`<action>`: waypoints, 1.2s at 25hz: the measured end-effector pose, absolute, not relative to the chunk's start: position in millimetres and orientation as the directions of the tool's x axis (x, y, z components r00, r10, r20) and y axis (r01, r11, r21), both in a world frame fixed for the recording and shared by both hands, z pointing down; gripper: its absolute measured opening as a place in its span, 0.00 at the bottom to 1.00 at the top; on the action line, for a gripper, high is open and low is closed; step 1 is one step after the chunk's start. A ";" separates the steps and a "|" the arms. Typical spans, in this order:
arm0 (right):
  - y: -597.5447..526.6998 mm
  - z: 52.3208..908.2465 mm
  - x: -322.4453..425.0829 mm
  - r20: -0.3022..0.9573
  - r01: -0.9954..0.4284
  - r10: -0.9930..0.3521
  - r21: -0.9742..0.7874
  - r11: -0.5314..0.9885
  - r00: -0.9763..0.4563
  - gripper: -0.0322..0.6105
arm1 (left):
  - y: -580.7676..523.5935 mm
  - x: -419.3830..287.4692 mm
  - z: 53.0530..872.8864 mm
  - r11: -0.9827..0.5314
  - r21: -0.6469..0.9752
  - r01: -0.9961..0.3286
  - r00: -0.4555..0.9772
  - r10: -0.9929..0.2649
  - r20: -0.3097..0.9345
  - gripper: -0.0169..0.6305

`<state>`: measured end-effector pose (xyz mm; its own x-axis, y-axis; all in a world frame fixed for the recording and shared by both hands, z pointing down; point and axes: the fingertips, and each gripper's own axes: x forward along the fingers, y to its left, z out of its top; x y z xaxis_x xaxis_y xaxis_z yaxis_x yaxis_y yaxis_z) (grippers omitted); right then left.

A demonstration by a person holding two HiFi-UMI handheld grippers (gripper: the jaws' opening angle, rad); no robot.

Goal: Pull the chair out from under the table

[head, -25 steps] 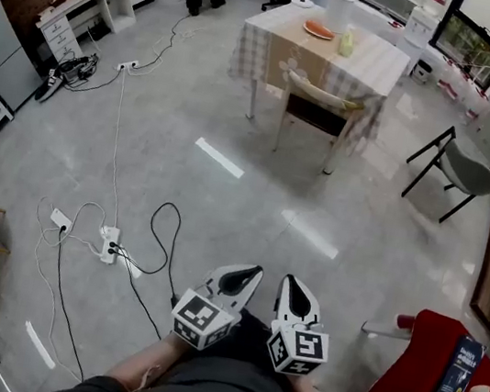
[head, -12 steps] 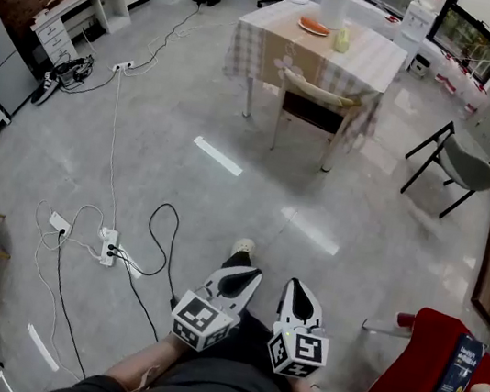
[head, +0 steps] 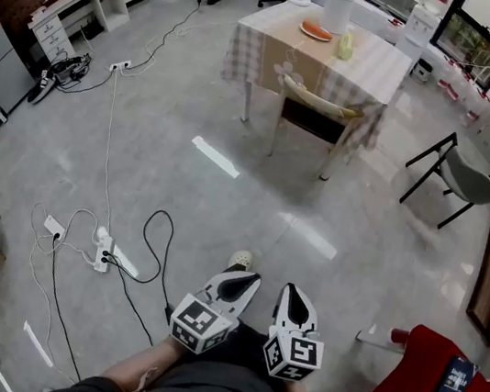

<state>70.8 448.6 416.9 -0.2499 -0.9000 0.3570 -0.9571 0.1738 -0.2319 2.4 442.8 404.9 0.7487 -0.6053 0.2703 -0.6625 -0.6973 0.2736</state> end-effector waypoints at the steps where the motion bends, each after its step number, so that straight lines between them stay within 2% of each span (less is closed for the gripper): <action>1: 440.9 417.1 69.0 0.359 -0.956 -0.899 -0.233 0.176 -0.252 0.07 | 435.8 0.9 405.3 -0.695 0.273 -0.665 0.747 -0.606 0.274 0.04; 8: 383.7 412.8 52.7 0.365 -0.946 -0.883 -0.237 0.220 -0.296 0.07 | 380.0 -6.8 399.9 -0.679 0.275 -0.680 0.732 -0.617 0.288 0.04; 30: 208.7 395.1 37.6 0.357 -0.947 -0.886 -0.233 0.221 -0.295 0.07 | 206.0 -17.2 381.7 -0.718 0.259 -0.646 0.762 -0.586 0.274 0.04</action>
<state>37.6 208.7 395.1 -0.2946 -0.8863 0.3572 -0.9470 0.2208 -0.2334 -17.2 206.0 381.7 0.7624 -0.5863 0.2740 -0.6456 -0.7183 0.2592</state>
